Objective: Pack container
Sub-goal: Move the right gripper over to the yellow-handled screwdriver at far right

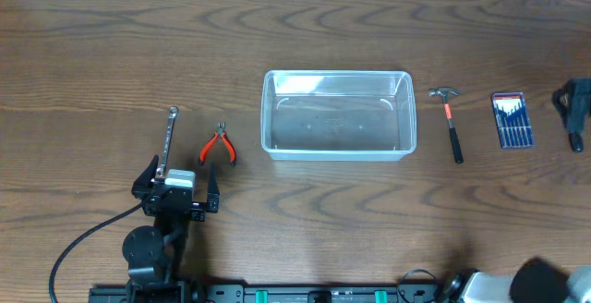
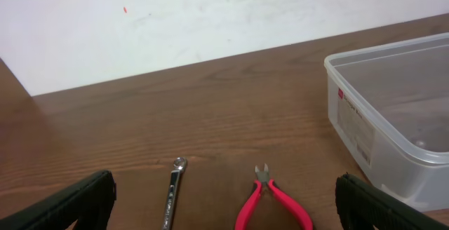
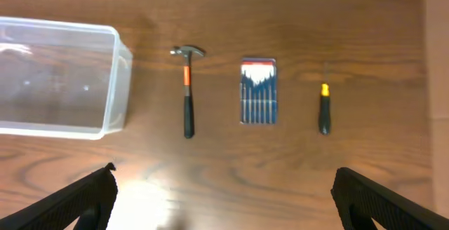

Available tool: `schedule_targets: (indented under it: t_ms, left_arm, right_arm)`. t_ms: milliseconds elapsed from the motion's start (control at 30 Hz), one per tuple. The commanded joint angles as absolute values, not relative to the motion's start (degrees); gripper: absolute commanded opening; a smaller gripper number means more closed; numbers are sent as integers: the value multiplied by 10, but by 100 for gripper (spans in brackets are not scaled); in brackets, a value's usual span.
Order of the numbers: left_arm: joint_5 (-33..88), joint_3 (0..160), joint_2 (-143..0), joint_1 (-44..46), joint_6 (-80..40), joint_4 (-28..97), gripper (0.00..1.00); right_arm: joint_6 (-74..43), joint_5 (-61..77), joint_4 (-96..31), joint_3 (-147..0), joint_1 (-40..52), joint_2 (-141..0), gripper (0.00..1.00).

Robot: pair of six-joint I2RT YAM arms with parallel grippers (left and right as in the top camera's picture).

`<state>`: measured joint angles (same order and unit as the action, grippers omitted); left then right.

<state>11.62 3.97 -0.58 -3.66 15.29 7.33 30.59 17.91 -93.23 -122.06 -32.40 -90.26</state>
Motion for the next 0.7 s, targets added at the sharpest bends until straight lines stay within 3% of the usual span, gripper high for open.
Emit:
schedule_targets:
  t_ms: [0, 233, 667]
  left_arm:
    - [113, 23, -2, -39, 158, 78, 98]
    - [113, 23, -2, -39, 158, 78, 98]
    - [113, 23, -2, -39, 158, 78, 98]
  right_arm:
    - [331, 212, -928, -1244, -332, -929, 99]
    - [375, 79, -859, -1244, -343, -976, 99]
    - [429, 131, -843, -1244, -438, -1132, 99]
